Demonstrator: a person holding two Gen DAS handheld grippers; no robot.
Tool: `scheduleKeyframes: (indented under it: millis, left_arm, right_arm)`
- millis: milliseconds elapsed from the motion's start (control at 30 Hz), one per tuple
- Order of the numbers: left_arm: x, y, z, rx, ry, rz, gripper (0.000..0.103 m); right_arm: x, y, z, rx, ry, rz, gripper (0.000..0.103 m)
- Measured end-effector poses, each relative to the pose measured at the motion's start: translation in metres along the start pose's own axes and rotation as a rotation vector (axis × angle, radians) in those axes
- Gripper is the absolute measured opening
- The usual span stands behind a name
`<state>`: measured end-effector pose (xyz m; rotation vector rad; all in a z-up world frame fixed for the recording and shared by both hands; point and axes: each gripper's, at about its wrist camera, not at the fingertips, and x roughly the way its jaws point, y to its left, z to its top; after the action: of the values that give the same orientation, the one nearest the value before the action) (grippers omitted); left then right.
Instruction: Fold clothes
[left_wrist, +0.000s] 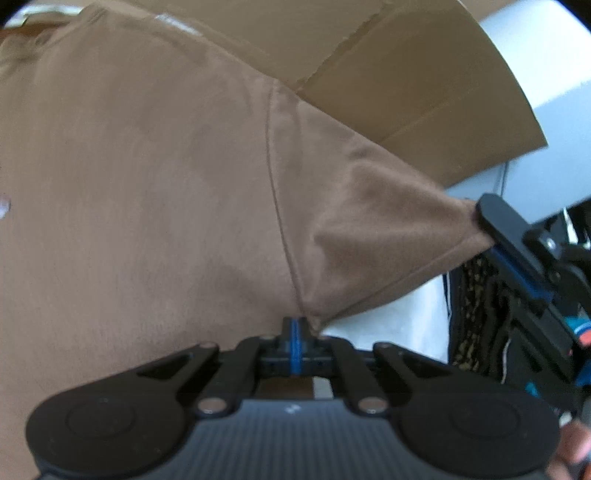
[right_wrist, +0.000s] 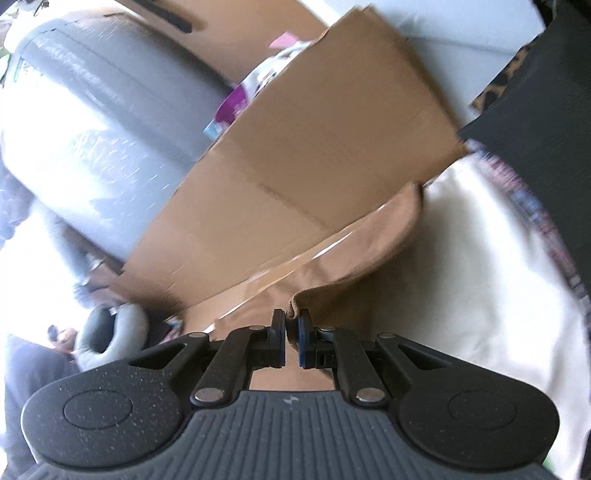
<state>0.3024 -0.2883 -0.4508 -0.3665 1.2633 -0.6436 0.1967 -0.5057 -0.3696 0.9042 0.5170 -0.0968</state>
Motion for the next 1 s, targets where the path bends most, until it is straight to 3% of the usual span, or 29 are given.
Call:
scheduleKeyframes:
  millis: [300, 533, 733, 833, 867, 933, 1000]
  left_arm:
    - [0.003, 0.020, -0.012, -0.199, -0.043, -0.070, 0.000]
    - [0.006, 0.027, -0.019, -0.280, -0.063, -0.096, 0.001]
    - [0.004, 0.026, -0.018, -0.261, -0.050, -0.103, 0.002]
    - [-0.002, 0.024, -0.018, -0.224, -0.035, -0.100, 0.012]
    - [-0.005, 0.022, -0.018, -0.199, -0.030, -0.094, 0.017]
    - [-0.012, 0.017, -0.020, -0.145, -0.023, -0.067, 0.023]
    - [-0.020, 0.012, -0.022, -0.090, -0.017, -0.032, 0.025]
  right_arm:
    - [0.012, 0.013, -0.016, 0.016, 0.099, 0.058, 0.004]
    - [0.020, 0.017, -0.028, 0.018, 0.161, 0.050, 0.004]
    - [0.023, 0.013, -0.029, 0.030, 0.213, 0.056, 0.010]
    - [0.021, 0.014, -0.030, 0.009, 0.229, 0.061, 0.012]
    - [0.020, 0.013, -0.030, 0.016, 0.228, 0.063, 0.016]
    - [0.016, 0.010, -0.030, 0.023, 0.221, 0.063, 0.037]
    - [0.011, 0.007, -0.029, 0.026, 0.212, 0.061, 0.037]
